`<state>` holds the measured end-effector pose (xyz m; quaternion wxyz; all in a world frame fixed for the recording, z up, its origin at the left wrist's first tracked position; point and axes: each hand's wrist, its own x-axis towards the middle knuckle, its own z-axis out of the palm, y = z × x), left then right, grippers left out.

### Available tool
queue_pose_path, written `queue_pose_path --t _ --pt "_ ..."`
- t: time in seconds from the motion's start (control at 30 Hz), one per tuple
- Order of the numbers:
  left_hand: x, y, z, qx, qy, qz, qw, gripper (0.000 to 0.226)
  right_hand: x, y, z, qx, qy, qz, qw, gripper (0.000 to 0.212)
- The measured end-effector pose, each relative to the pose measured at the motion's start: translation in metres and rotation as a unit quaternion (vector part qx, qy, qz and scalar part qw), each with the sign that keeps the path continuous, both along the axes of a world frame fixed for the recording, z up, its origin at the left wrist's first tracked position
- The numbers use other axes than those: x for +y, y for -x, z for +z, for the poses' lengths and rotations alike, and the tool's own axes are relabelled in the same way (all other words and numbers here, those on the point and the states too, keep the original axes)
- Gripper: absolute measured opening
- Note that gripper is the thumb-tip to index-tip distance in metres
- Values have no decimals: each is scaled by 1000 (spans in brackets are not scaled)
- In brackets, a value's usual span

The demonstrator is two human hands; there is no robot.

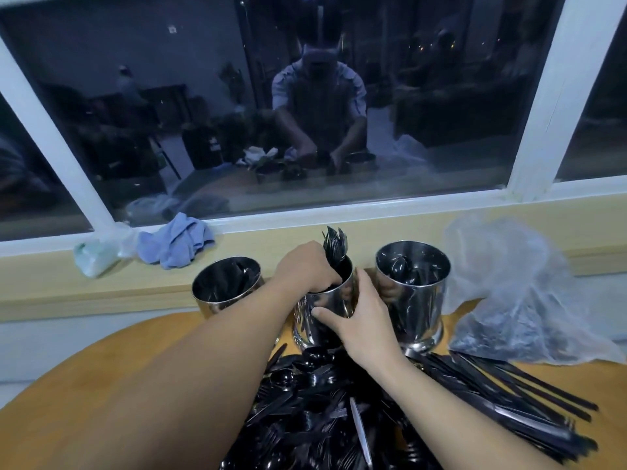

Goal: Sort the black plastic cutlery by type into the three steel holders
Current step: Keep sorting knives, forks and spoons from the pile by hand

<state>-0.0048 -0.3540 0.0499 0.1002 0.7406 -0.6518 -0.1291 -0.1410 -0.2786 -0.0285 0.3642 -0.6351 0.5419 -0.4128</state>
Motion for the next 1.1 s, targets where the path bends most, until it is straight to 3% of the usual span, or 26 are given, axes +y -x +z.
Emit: queue_pose_path --t 0.23,0.43,0.53,0.6,0.7,0.8,0.9,1.1 --pt "-9 0 6 -29 -93 -30 995 37 0 -4 -5 6 33 -5 999 100" --pt "-1 -11 38 4 -166 -40 985 41 0 -1 -3 36 38 -4 999 107" --pt "5 -16 43 -51 -131 -47 989 55 0 0 -2 56 31 2 998 106" --pt "12 -18 47 -87 -93 -63 990 60 1 2 -1 70 26 -4 997 93" --pt "24 -23 56 -99 -27 -67 992 49 12 4 9 91 28 -12 995 72" --pt "51 -26 64 -55 66 -65 994 27 33 14 16 100 48 -1 994 69" --pt "99 -28 66 29 150 -68 986 29 66 29 22 100 51 20 993 68" --pt "215 -23 26 183 147 -57 970 27 146 70 29 94 44 23 994 26"
